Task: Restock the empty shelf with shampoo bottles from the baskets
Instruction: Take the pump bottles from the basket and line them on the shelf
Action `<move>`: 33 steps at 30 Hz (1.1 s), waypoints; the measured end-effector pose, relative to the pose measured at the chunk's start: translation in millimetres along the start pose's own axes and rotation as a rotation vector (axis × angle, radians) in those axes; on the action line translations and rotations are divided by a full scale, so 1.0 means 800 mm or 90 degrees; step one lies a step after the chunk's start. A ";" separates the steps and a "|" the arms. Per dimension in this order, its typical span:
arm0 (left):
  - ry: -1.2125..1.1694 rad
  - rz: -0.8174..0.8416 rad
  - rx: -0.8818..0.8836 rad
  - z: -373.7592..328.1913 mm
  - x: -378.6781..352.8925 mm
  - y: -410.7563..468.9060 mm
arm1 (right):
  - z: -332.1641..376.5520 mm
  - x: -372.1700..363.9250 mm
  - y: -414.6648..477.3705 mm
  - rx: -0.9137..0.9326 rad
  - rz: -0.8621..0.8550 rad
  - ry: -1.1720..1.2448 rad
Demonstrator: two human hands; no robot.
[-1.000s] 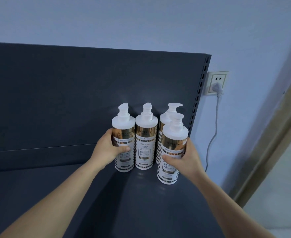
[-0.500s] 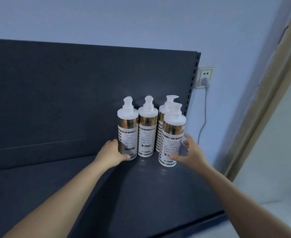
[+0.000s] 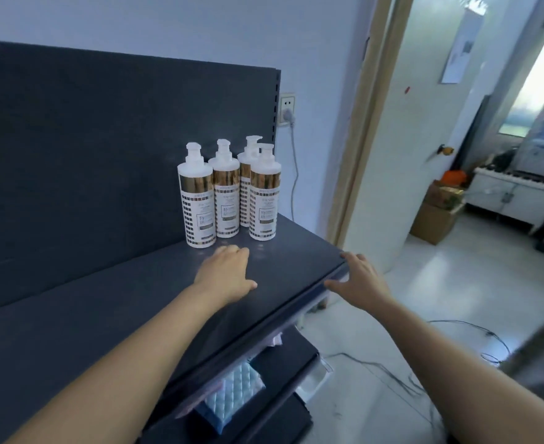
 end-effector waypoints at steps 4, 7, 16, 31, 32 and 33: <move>0.023 -0.004 -0.095 -0.057 -0.011 -0.035 | -0.041 0.016 -0.081 -0.057 -0.003 -0.075; 0.041 0.001 -0.161 -0.101 -0.024 -0.058 | -0.080 0.028 -0.133 -0.106 0.006 -0.105; 0.060 0.032 -0.323 -0.244 -0.078 -0.130 | -0.207 0.053 -0.282 -0.276 0.009 -0.133; 0.029 0.193 -0.467 -0.497 -0.191 -0.289 | -0.403 0.070 -0.515 -0.438 0.056 -0.049; 0.033 0.205 -0.475 -0.508 -0.199 -0.298 | -0.413 0.066 -0.523 -0.446 0.061 -0.039; 0.038 0.218 -0.484 -0.518 -0.207 -0.305 | -0.422 0.061 -0.531 -0.452 0.063 -0.029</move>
Point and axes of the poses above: each hand's wrist, its own y-axis towards the middle knuckle, its own x-axis out of the back of the hand, z = x × y, the point moved 2 cm from there along y, towards the middle knuckle, and after that the axes turned 6 degrees about y, right-handed, at the moved point
